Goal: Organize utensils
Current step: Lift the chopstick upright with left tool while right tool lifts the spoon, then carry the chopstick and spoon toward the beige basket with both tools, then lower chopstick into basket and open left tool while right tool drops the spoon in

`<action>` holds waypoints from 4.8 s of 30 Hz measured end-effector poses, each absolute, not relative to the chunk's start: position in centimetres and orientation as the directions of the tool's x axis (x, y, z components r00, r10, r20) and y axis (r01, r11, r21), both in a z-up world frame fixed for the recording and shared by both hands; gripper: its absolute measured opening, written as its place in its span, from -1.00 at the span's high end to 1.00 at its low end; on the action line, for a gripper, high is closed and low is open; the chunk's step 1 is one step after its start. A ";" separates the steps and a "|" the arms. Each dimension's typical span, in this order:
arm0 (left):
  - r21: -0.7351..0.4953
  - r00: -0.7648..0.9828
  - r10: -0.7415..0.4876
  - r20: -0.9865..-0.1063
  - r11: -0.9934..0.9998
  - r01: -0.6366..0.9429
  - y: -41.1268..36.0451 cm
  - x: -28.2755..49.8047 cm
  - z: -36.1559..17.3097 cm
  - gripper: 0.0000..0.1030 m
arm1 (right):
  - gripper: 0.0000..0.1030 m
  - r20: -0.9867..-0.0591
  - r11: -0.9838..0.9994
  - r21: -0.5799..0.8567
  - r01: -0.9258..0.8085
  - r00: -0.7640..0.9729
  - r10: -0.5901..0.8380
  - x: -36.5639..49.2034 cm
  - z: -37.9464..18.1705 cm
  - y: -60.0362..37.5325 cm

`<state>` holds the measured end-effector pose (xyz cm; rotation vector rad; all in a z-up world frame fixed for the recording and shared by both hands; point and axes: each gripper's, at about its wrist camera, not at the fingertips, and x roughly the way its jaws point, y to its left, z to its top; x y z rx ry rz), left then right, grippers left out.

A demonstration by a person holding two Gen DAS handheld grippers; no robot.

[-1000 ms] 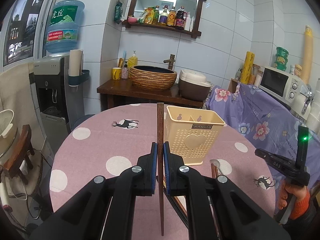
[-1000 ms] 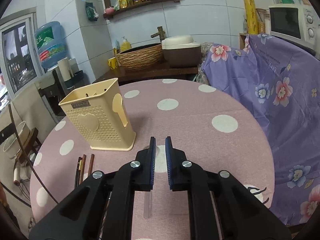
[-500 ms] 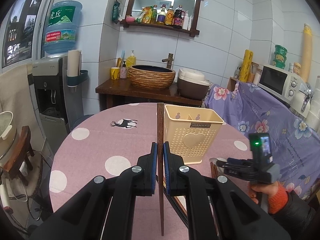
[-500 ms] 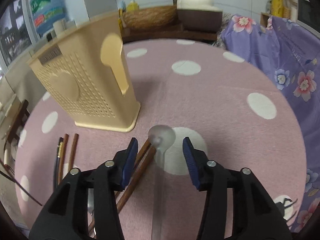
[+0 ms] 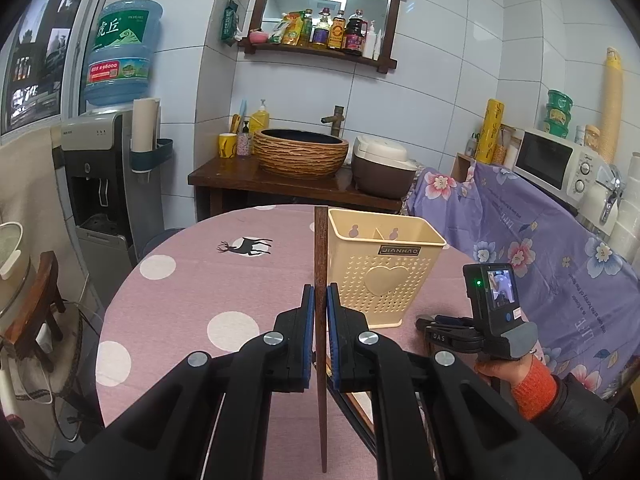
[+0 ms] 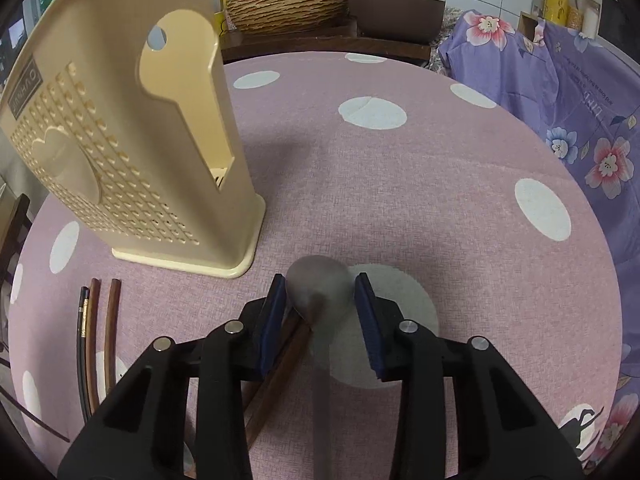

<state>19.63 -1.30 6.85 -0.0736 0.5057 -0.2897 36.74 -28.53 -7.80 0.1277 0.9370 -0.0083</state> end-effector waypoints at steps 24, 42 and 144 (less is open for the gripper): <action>-0.140 0.847 -0.278 -0.454 0.961 0.240 -1.3 19.4 6.9 0.85 | 0.83 -0.553 0.972 0.234 0.013 0.824 0.122 25.5 0.7 -31.7; -0.145 0.842 -0.294 -0.453 0.956 0.256 -1.6 19.4 7.0 0.85 | 0.04 -0.811 0.969 0.013 0.246 0.569 -0.134 34.7 -8.1 -29.7; -0.132 0.898 -0.325 -0.296 0.945 0.298 -6.9 31.1 11.3 0.85 | 0.29 -0.334 0.997 0.047 -0.062 0.940 0.074 35.7 5.9 -22.7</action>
